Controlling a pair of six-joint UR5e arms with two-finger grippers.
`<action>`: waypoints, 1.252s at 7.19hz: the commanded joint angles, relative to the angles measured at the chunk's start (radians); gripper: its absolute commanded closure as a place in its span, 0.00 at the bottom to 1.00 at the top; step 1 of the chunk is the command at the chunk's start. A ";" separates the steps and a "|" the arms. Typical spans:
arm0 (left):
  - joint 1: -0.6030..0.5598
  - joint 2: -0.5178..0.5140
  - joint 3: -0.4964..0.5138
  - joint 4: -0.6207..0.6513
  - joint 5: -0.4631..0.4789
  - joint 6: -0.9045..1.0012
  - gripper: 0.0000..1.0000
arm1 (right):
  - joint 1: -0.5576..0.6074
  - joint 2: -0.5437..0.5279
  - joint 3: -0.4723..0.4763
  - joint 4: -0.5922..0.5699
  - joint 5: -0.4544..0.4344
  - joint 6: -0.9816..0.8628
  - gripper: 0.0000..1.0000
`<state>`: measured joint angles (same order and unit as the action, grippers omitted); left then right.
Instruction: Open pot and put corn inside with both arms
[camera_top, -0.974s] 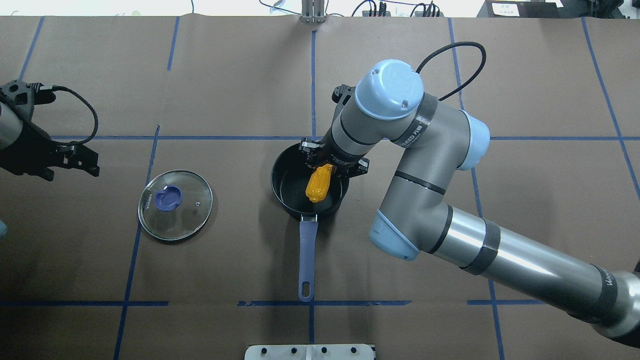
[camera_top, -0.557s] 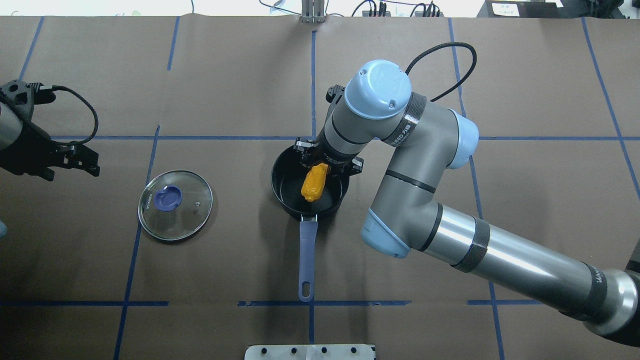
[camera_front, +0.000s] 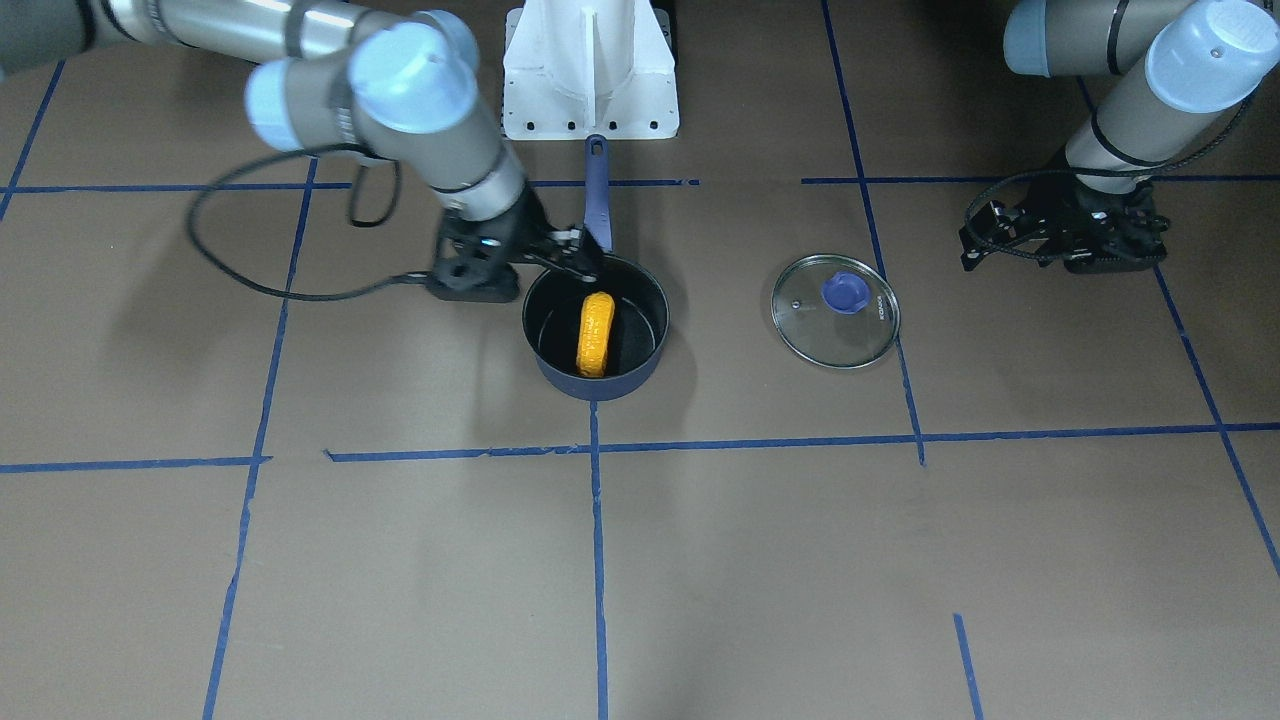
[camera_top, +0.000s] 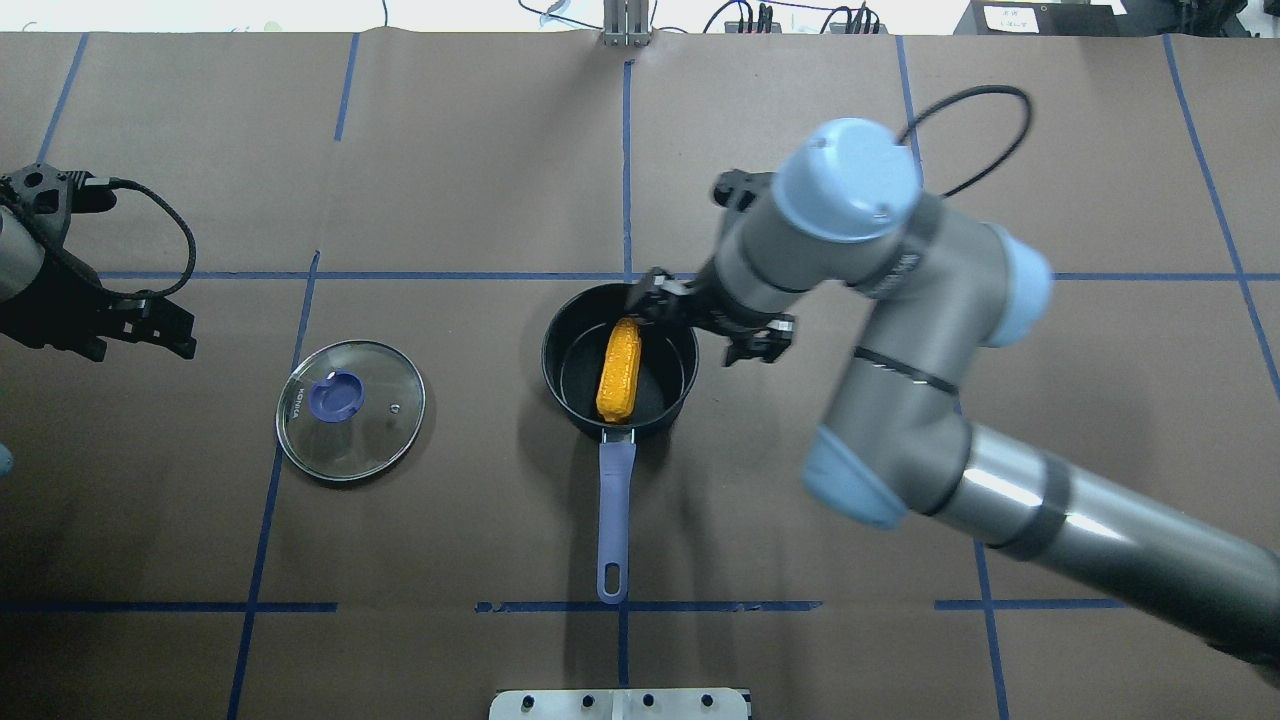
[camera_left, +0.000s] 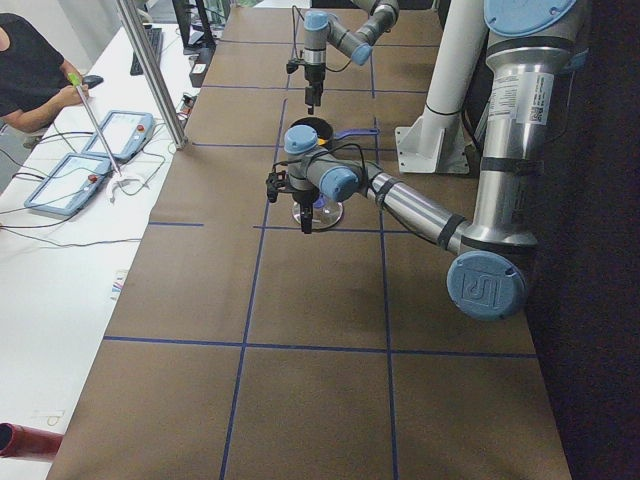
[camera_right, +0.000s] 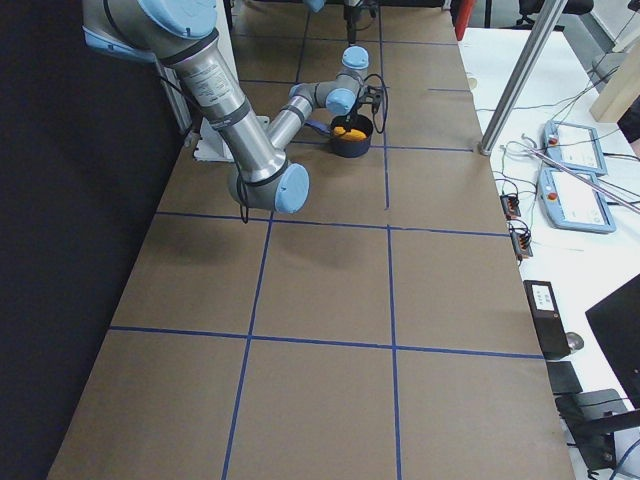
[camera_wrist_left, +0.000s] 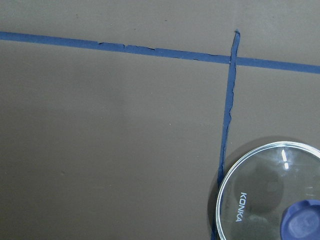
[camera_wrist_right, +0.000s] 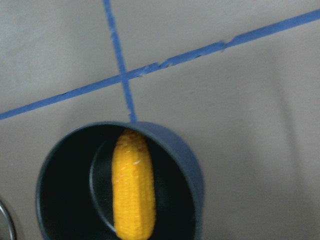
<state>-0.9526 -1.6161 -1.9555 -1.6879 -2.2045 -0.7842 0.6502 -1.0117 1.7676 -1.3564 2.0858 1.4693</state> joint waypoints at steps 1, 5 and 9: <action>-0.110 0.056 0.035 0.005 -0.006 0.301 0.00 | 0.133 -0.336 0.213 -0.001 0.059 -0.190 0.00; -0.525 0.073 0.270 0.014 -0.167 0.792 0.00 | 0.559 -0.766 0.219 0.000 0.233 -1.065 0.00; -0.640 0.018 0.389 0.119 -0.185 0.907 0.00 | 0.833 -0.795 0.012 -0.033 0.343 -1.478 0.00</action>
<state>-1.5796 -1.5813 -1.5742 -1.6440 -2.3784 0.1221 1.4528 -1.8066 1.8075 -1.3710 2.4280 0.0633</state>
